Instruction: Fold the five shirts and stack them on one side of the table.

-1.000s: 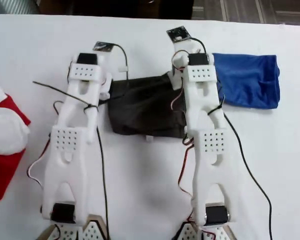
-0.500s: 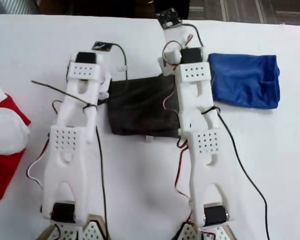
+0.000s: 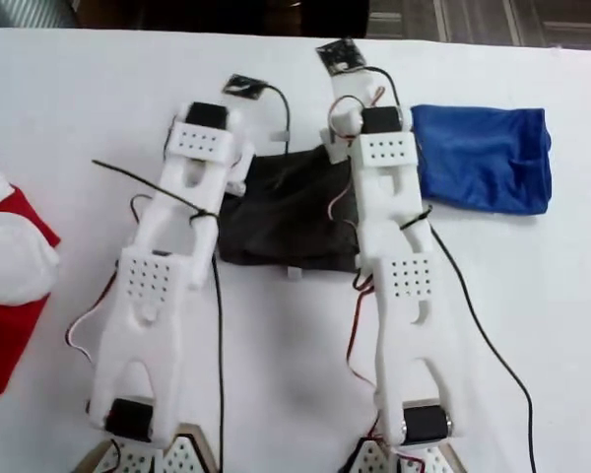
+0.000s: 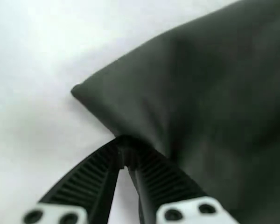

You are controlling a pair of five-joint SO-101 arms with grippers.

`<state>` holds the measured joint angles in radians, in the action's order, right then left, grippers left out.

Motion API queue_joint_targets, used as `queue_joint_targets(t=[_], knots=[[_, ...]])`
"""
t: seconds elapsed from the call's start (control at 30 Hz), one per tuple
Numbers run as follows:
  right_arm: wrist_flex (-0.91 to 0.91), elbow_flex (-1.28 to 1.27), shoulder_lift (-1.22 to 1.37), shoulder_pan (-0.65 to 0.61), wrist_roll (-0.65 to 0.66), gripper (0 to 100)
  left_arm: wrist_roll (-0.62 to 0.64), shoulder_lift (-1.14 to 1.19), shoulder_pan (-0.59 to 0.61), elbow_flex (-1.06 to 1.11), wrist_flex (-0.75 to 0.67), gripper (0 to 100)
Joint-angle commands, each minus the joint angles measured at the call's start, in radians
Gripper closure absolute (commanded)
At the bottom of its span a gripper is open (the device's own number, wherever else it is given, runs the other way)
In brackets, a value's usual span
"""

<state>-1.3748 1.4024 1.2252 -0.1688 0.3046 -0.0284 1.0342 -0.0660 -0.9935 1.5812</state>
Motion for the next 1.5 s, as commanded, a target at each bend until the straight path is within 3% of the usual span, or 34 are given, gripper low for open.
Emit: queue_joint_targets(t=[0.0,0.23,0.5,0.63,0.73,0.93,1.27,1.47], knots=[[0.007,0.029,-0.012,0.036,-0.002,97.9,-0.008,0.023,0.048,-0.016,-0.017,97],[-0.01,0.037,0.002,0.041,0.0,97.9,-0.008,0.025,0.087,-0.022,0.002,97],[-0.127,0.037,-0.134,0.047,0.0,97.9,-0.008,-0.006,0.087,-0.265,0.195,97],[-0.199,0.037,-0.237,0.047,0.0,97.9,-0.025,-0.055,0.1,-0.298,0.21,97],[-0.249,0.037,-0.305,0.047,0.0,97.9,-0.038,-0.153,0.1,-0.176,0.21,97],[-0.395,0.031,-0.383,0.027,0.0,97.9,-0.044,-0.48,0.086,0.309,0.181,97],[-0.397,0.026,-0.45,0.044,-0.051,97.8,-0.032,-0.948,-0.018,1.009,-0.195,97],[-0.398,-0.092,-0.565,0.044,-0.094,97.8,0.064,-0.984,-0.051,1.121,-0.325,97]])
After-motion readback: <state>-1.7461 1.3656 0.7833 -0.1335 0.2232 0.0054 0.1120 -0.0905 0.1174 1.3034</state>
